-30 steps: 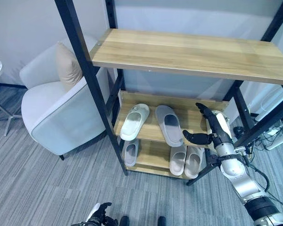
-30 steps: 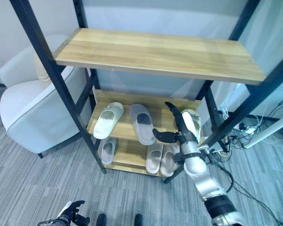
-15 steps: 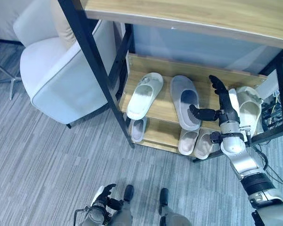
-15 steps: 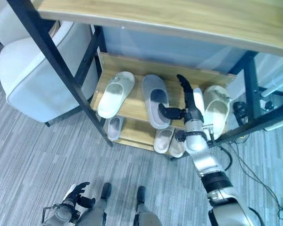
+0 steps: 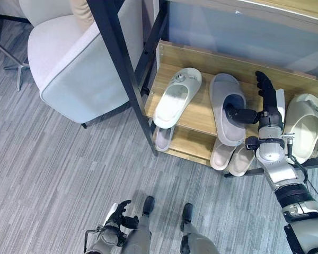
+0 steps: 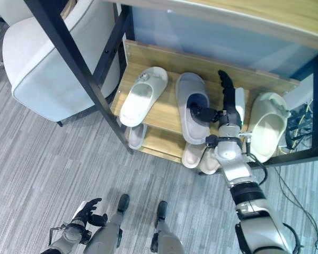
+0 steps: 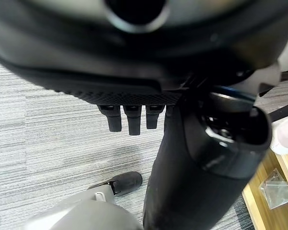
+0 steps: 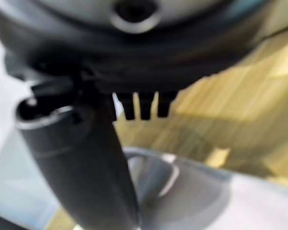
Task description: Arrange the slippers neatly on the shoe rack.
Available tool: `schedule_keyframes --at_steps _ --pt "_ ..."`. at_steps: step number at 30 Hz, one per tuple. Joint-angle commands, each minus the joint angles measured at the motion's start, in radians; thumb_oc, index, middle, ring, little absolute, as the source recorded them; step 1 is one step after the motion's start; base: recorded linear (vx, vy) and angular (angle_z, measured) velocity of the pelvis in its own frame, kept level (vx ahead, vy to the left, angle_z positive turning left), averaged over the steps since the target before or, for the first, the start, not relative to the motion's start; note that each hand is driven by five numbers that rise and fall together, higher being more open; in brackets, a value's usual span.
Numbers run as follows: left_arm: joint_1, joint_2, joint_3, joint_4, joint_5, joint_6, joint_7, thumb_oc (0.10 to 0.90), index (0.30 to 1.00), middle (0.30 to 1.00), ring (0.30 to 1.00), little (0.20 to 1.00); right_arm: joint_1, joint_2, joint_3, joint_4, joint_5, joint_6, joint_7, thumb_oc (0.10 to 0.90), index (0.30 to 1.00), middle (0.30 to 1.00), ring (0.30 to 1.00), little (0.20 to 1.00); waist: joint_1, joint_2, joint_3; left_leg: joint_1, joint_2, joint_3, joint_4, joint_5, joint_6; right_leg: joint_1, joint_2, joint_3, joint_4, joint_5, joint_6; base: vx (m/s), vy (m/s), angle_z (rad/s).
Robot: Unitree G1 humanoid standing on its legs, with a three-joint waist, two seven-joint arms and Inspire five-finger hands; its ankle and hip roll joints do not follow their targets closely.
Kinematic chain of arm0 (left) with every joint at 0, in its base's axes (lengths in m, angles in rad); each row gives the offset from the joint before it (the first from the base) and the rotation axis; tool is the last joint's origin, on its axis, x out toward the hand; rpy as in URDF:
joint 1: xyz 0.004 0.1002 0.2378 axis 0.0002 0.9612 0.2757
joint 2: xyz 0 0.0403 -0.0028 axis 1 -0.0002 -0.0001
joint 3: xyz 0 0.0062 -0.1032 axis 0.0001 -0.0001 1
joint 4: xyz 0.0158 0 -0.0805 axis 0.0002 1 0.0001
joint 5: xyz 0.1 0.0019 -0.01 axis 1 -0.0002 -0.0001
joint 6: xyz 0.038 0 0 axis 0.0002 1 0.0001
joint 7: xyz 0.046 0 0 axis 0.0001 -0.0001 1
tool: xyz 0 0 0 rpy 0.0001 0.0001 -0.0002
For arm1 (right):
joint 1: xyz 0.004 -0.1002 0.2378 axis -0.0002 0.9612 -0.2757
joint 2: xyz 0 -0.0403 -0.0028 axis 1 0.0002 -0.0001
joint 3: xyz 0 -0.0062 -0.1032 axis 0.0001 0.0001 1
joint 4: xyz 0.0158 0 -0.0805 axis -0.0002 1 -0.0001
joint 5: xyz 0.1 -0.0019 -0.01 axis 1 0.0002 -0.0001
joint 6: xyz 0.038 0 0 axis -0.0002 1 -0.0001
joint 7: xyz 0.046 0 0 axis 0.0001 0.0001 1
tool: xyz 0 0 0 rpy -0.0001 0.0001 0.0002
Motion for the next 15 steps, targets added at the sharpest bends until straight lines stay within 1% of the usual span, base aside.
schedule_keyframes --at_steps 1,3,9,11,15 --pt "0.041 -0.026 -0.076 0.058 0.003 0.001 0.011 0.800 0.900 0.900 0.900 0.900 -0.081 -0.074 -0.064 -0.028 0.019 -0.088 -0.045 0.400 0.300 0.300 0.300 0.300 0.012 -0.042 -0.039 -0.017 -0.045 0.051 0.055 -0.112 0.037 0.033 -0.038 0.036 0.011 -0.128 0.078 0.00 0.000 0.00" --pt "0.043 -0.027 -0.071 0.063 0.011 0.006 0.011 0.800 0.900 0.900 0.900 0.900 -0.042 -0.047 -0.070 -0.037 0.018 -0.083 -0.037 0.400 0.300 0.300 0.300 0.300 0.010 -0.047 -0.042 -0.008 -0.045 0.051 0.053 -0.114 0.039 0.040 -0.040 0.037 0.010 -0.129 0.078 0.00 -0.003 0.02" --pt "0.047 -0.034 -0.060 0.076 0.020 0.013 0.008 0.800 0.900 0.900 0.900 0.900 0.036 -0.028 -0.099 -0.058 -0.007 -0.075 -0.038 0.400 0.300 0.300 0.300 0.300 0.001 -0.053 -0.052 0.011 -0.044 0.056 0.047 -0.121 0.043 0.053 -0.040 0.038 0.009 -0.132 0.078 0.00 0.000 0.00" --pt "0.043 -0.037 -0.043 0.081 0.030 0.019 0.010 0.800 0.900 0.900 0.900 0.900 0.122 -0.022 -0.146 -0.083 -0.045 -0.068 -0.058 0.400 0.300 0.300 0.300 0.300 -0.010 -0.055 -0.062 0.026 -0.044 0.059 0.044 -0.127 0.045 0.063 -0.041 0.037 0.008 -0.135 0.079 0.01 0.000 0.06" --pt "0.050 -0.031 -0.013 0.097 0.057 0.031 0.008 0.800 0.900 0.900 0.900 0.900 0.246 0.000 -0.228 -0.175 -0.045 -0.081 -0.051 0.400 0.300 0.300 0.300 0.300 -0.033 -0.061 -0.084 0.053 -0.040 0.067 0.040 -0.140 0.050 0.084 -0.040 0.044 0.009 -0.139 0.080 0.02 -0.004 0.08"
